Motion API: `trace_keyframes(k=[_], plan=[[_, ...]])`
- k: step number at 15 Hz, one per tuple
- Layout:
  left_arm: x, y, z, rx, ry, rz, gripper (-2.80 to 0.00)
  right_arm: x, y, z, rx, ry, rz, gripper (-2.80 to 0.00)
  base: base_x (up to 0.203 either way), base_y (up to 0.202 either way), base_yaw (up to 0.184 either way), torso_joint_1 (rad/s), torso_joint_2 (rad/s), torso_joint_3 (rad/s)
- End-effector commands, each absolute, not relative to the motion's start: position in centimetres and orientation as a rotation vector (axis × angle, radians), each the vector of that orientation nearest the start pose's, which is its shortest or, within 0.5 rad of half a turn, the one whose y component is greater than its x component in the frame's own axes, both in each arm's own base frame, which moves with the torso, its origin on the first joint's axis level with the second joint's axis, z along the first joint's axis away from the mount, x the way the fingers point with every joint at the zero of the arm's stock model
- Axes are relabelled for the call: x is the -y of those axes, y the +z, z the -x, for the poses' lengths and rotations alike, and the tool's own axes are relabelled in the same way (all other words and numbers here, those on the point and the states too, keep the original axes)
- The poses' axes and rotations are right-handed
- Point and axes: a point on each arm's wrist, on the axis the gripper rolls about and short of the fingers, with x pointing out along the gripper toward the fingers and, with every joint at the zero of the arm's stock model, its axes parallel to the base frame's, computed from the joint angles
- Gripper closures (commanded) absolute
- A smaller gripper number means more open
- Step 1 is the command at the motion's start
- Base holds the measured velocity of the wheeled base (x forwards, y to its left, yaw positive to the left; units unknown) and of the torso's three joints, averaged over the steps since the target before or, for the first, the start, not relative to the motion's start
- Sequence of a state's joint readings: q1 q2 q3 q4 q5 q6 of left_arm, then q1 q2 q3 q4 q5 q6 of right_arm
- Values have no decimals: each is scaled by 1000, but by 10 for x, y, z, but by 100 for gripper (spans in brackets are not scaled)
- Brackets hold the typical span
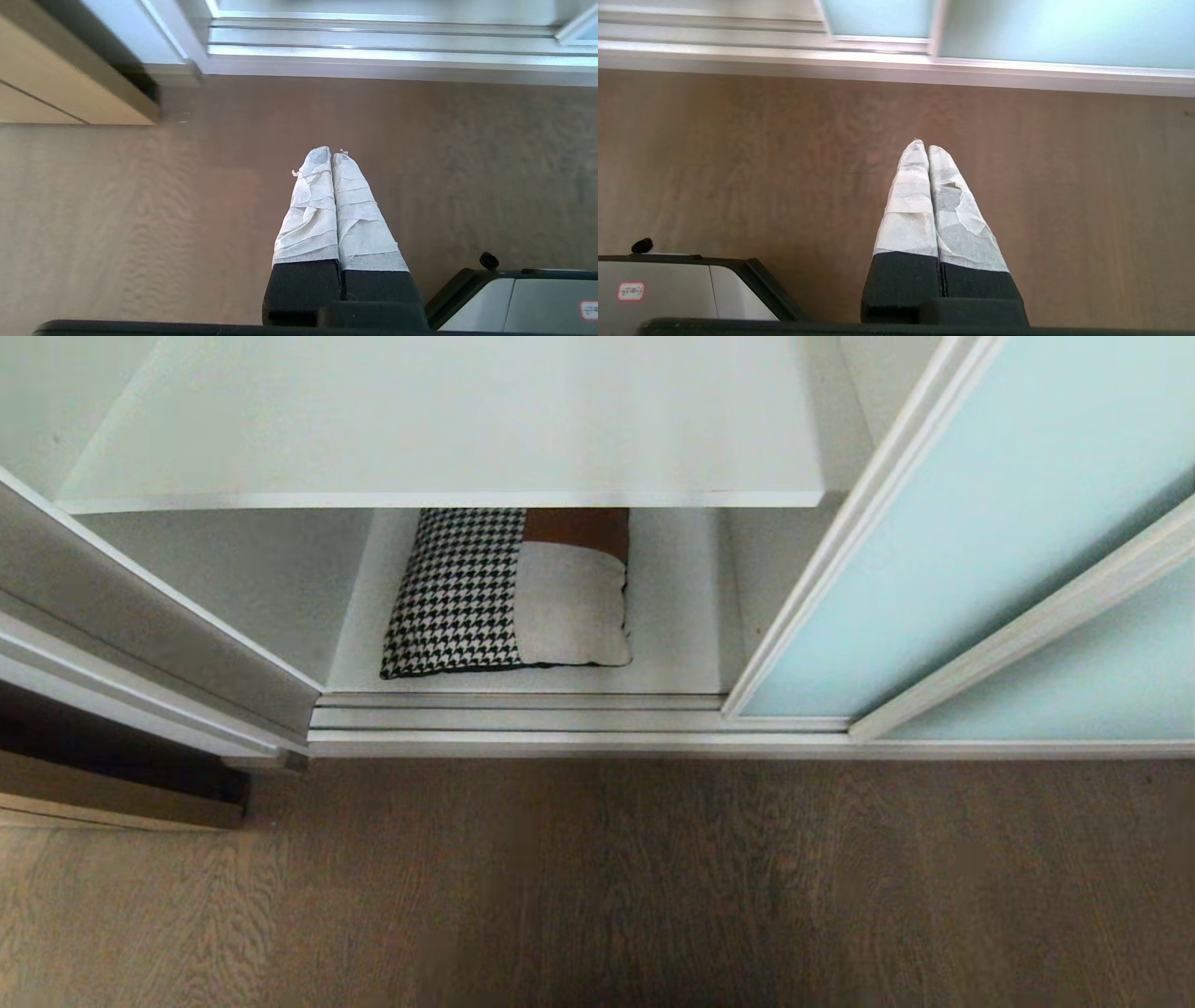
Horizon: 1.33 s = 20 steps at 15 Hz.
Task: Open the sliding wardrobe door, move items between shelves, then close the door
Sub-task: Close the door
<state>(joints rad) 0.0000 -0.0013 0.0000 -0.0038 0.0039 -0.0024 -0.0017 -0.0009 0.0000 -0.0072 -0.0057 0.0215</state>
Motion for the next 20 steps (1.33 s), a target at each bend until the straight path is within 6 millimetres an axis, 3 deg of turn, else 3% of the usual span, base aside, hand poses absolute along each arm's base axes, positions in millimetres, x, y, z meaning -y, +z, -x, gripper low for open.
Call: trace_keyframes(k=[1, 4, 5, 8, 14, 17, 20], plan=[[0, 76, 23, 3, 5, 3, 0, 0, 76, 23, 5, -5, -21, 0, 0, -128, -4, 2, -2, 3], [0, 76, 23, 3, 5, 3, 0, 0, 86, 26, 24, -13, -11, 0, 0, -27, 2, 1, 0, 0], [0, 76, 23, 3, 5, 3, 0, 0, 100, 29, 40, -11, -13, 0, 0, 0, 0, 0, 0, 0], [0, 76, 23, 3, 5, 3, 0, 0, 169, 39, 67, -5, -50, 0, 0, 0, 0, 0, 0, 0], [0, 76, 23, 3, 5, 3, 0, 2, 282, -9, 12, -79, -87, 0, 0, 0, 0, 0, 0, 0], [0, 76, 23, 3, 5, 3, 0, 4, 318, -33, 22, -160, -127, 0, 0, 0, 0, 0, 0, 0], [0, 76, 23, 3, 5, 3, 0, 4, 343, -31, 29, -169, -181, 0, 0, 0, 0, 0, 0, 0]])
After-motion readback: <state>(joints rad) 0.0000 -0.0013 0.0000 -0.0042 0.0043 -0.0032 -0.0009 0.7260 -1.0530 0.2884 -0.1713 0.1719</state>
